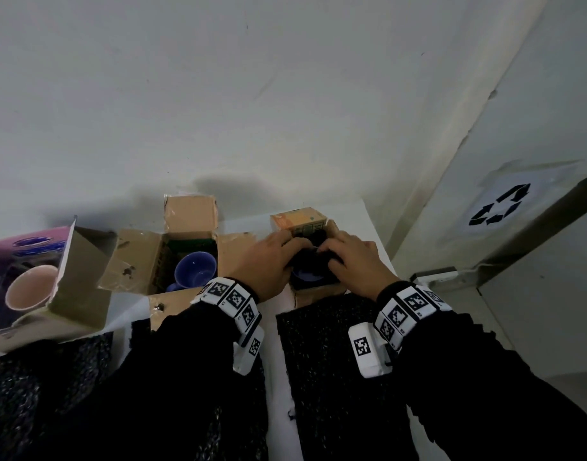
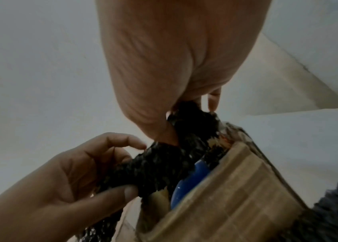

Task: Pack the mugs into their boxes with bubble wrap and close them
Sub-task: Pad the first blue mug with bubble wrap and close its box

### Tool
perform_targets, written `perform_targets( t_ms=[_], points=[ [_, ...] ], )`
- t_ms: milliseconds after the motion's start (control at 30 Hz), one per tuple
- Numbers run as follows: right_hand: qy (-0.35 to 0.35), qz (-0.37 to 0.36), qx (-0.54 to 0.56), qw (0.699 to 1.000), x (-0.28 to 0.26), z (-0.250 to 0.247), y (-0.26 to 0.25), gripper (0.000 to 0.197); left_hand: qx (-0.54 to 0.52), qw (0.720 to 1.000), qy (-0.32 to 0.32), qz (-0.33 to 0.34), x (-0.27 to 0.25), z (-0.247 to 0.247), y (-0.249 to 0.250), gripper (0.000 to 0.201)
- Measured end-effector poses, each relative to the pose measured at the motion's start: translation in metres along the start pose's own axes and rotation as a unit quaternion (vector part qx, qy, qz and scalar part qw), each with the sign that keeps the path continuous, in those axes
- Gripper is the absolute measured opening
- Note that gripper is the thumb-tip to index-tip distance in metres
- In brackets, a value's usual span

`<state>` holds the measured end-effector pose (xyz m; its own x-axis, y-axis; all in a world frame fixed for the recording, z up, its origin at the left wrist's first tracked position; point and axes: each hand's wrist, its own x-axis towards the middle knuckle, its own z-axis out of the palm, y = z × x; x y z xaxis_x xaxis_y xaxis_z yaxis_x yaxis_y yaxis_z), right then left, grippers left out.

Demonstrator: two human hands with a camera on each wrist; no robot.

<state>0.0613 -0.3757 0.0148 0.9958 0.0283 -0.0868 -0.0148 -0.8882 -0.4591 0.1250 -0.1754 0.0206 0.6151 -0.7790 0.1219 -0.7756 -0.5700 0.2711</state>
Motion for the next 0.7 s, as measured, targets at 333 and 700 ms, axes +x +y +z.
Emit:
perform_targets(
  t_ms=[333,700],
  points=[
    [-0.131,-0.038,-0.176,0.975,-0.001,0.004,-0.002,0.032,0.133,0.983,-0.125,0.021,-0.007,0.017,0.004,0.059],
    [-0.033,-0.031,-0.176,0.983,0.001,0.015,-0.006,0.018,0.073,0.988,-0.109,-0.086,0.000,0.019,0.021,0.021]
  ],
)
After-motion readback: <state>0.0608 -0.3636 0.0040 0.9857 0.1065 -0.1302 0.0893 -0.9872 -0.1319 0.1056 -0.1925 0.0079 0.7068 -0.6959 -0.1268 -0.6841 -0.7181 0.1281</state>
